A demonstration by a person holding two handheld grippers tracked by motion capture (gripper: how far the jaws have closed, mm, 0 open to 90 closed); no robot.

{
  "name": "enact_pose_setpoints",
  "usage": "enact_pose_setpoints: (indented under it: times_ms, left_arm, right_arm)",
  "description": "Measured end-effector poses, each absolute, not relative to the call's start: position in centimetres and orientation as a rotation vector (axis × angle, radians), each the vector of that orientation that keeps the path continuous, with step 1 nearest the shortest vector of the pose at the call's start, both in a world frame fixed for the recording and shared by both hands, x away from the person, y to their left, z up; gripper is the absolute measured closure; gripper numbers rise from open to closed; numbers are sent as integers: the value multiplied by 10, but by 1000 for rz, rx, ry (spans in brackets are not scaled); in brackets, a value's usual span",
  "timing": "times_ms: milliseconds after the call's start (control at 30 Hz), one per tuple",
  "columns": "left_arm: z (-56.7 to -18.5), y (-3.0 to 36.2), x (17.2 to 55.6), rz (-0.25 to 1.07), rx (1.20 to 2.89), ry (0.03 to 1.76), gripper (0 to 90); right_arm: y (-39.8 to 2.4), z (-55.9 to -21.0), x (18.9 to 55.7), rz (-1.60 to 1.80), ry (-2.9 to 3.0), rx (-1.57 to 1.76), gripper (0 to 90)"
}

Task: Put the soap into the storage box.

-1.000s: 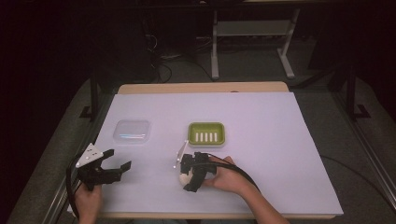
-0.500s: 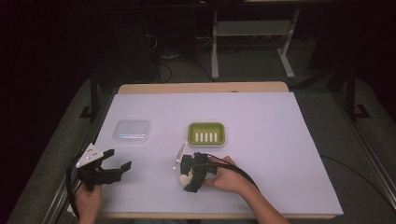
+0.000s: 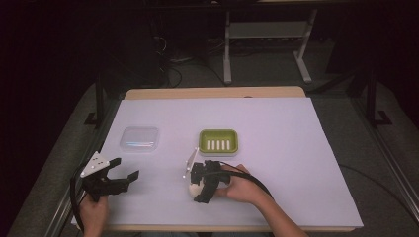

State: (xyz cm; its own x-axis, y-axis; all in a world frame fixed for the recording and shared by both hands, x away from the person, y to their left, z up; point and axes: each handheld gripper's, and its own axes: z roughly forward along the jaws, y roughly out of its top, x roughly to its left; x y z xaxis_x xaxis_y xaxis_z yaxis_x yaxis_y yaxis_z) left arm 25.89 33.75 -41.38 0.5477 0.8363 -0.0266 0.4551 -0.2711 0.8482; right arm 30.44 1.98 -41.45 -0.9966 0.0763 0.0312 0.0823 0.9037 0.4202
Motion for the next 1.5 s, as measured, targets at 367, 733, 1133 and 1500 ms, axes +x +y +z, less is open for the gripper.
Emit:
enact_pose_setpoints:
  times_ms: [367,733,1133,1500]
  left_arm:
    - [-414,338,259,547,1909,1051,145]
    - [-414,338,259,545,1904,1055,145]
    - [-414,338,259,545,1899,1055,145]
    - [-414,338,259,544,1901,1056,145]
  right_arm:
    - [13,-402,312,-715,-3026,-150,239]
    - [9,-389,320,-738,-3022,-160,239]
    - [1,-376,333,-765,-3028,-192,239]
    - [-7,-369,347,-769,-3018,-240,239]
